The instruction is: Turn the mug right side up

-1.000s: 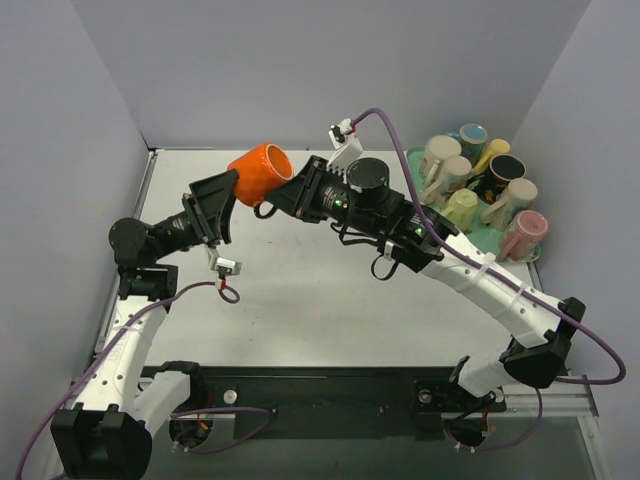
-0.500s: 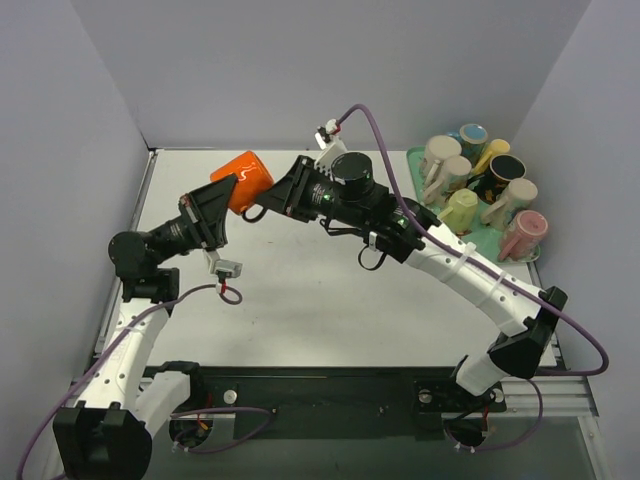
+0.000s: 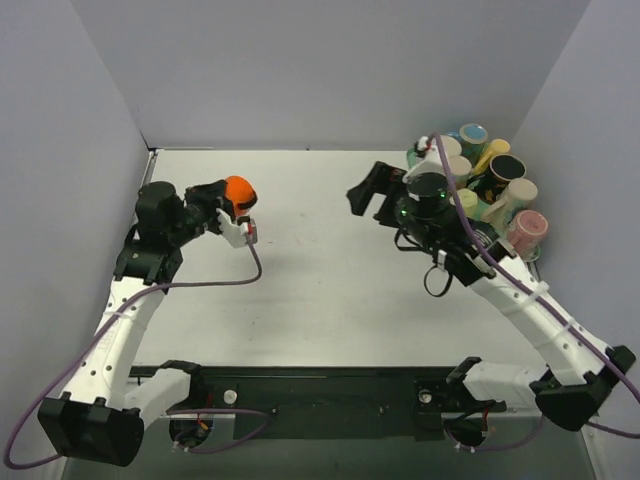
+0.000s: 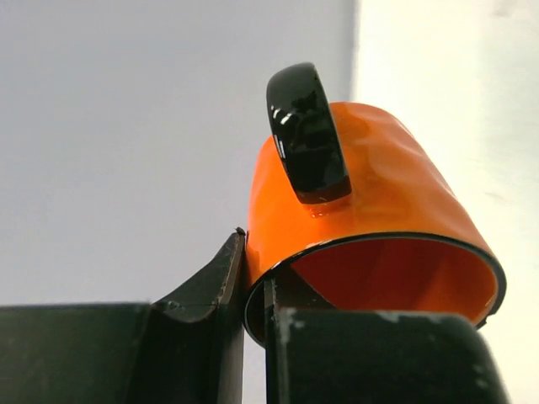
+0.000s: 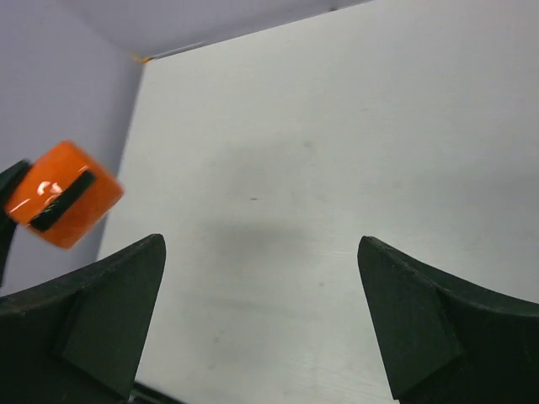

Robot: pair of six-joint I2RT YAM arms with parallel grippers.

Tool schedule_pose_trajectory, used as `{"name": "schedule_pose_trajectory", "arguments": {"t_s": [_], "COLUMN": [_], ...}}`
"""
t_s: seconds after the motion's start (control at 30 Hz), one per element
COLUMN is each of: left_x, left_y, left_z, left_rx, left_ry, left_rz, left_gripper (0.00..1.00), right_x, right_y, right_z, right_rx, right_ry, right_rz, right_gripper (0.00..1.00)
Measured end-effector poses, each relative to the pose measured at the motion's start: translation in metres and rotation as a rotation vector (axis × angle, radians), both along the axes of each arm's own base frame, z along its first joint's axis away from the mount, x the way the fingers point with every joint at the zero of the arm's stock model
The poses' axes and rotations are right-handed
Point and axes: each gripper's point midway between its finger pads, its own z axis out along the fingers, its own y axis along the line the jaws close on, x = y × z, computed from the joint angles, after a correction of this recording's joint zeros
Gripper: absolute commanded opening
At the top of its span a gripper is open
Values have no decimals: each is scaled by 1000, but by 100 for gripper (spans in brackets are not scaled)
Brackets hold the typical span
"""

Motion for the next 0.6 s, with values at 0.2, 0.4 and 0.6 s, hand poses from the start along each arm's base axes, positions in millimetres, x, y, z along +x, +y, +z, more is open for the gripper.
{"name": "schedule_pose_trajectory", "arguments": {"t_s": [0.2, 0.4, 0.6], "left_x": [-9, -13, -8], "left_y": [25, 33, 36], "left_z": [-92, -182, -234], "left_rx": [-146, -346, -500], "left_ry": [583, 1066, 1253], "left_rz": [362, 772, 1051], "left_gripper": [0, 0, 0], "right_x": [9, 13, 42], "right_y": [-148, -235, -264], "right_z": [-54, -110, -141], "right_rx": [-225, -408, -475], "right_ry": [38, 163, 212], "right_rz": [-411, -707, -881], "right_gripper": [87, 82, 69]}}
